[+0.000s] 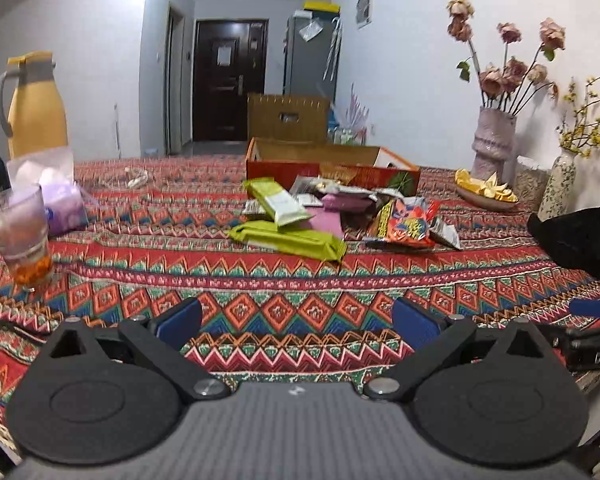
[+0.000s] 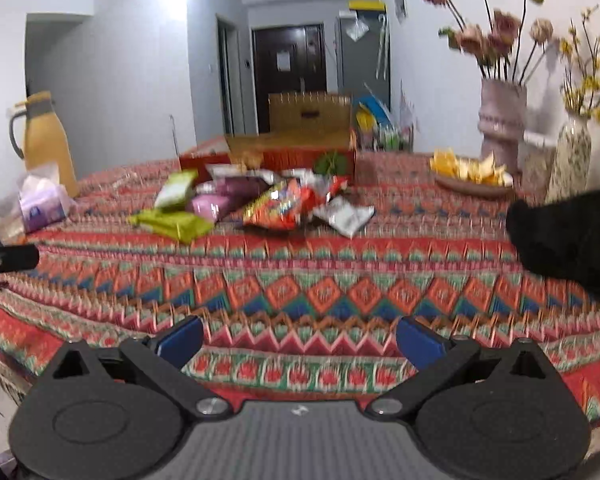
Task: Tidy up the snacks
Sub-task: 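Withdraw both tools back toward the remaining snacks, then grasp the yellow-green bar with the left tool while the right tool grasps a white sachet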
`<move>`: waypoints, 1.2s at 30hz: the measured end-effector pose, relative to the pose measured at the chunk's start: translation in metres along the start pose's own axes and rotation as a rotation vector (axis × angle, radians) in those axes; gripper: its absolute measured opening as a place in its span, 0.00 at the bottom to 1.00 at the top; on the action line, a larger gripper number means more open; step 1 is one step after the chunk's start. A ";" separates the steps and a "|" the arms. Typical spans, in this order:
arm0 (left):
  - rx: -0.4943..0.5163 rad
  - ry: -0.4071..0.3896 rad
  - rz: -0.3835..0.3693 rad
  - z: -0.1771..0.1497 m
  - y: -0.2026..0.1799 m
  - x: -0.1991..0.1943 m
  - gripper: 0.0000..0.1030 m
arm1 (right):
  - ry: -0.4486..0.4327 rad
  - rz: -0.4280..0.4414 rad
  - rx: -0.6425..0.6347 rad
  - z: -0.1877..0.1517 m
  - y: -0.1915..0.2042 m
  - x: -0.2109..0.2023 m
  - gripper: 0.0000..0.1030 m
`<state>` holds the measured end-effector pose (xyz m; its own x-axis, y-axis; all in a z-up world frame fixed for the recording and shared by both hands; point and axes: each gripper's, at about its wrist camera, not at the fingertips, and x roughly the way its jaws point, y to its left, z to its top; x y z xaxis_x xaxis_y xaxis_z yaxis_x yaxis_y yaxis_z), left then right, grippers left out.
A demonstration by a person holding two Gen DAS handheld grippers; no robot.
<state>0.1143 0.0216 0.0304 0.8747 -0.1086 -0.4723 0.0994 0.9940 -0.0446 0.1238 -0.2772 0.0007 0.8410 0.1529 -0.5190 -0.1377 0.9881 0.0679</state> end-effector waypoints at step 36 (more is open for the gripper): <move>-0.011 0.142 0.062 0.109 0.020 0.282 0.57 | 0.090 -0.121 0.095 0.116 -0.053 0.233 0.57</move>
<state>0.4149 0.0096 -0.0079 0.8030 -0.0451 -0.5942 0.0411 0.9989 -0.0204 0.3877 -0.2927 -0.0250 0.7979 0.0346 -0.6018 0.0159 0.9968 0.0784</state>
